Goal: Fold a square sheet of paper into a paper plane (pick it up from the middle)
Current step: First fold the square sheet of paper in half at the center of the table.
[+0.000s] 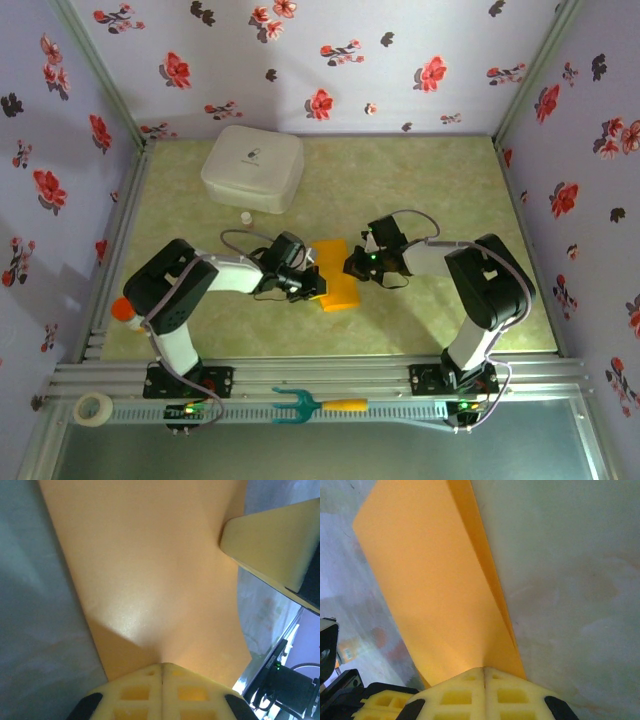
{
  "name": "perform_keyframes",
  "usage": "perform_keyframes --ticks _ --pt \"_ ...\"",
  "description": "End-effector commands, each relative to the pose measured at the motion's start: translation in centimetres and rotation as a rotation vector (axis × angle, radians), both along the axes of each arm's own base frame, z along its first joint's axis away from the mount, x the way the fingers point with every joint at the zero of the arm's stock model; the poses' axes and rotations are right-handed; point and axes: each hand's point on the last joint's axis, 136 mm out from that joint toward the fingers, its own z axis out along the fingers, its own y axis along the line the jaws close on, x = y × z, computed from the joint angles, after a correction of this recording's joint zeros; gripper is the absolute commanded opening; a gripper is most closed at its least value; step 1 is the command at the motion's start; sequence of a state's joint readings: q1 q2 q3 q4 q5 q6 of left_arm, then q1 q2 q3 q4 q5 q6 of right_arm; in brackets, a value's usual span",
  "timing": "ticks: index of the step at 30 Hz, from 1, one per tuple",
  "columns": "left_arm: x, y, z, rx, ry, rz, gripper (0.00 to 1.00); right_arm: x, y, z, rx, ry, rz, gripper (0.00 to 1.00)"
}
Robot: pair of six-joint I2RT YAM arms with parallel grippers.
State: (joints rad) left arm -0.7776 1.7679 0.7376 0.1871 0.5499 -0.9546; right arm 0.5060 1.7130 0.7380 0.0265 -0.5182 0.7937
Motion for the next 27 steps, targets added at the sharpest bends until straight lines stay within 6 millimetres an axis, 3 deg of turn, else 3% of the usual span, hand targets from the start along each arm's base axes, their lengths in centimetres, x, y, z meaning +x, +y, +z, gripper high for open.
perform_keyframes --ticks 1,5,8,13,22,27 --pt "-0.9 1.0 0.3 0.056 0.010 -0.001 0.01 -3.0 -4.4 -4.8 -0.235 0.132 -0.067 0.00" --pt "-0.4 -0.6 2.8 0.020 -0.011 -0.010 0.02 -3.0 -4.5 -4.8 -0.236 0.132 -0.069 0.00" --pt "-0.9 -1.5 3.0 0.011 -0.003 -0.020 0.01 -3.0 -4.5 -4.9 -0.239 0.133 -0.071 0.00" --pt "-1.7 -1.1 1.0 0.033 0.036 -0.014 0.01 -3.0 -4.5 -4.9 -0.238 0.132 -0.072 0.00" --pt "-4.2 1.9 -3.2 0.117 0.085 -0.017 0.02 -3.2 -4.6 -5.1 -0.242 0.136 -0.072 0.00" --pt "-4.6 1.9 -3.0 0.107 0.080 -0.027 0.02 -3.1 -4.6 -5.1 -0.241 0.136 -0.074 0.00"
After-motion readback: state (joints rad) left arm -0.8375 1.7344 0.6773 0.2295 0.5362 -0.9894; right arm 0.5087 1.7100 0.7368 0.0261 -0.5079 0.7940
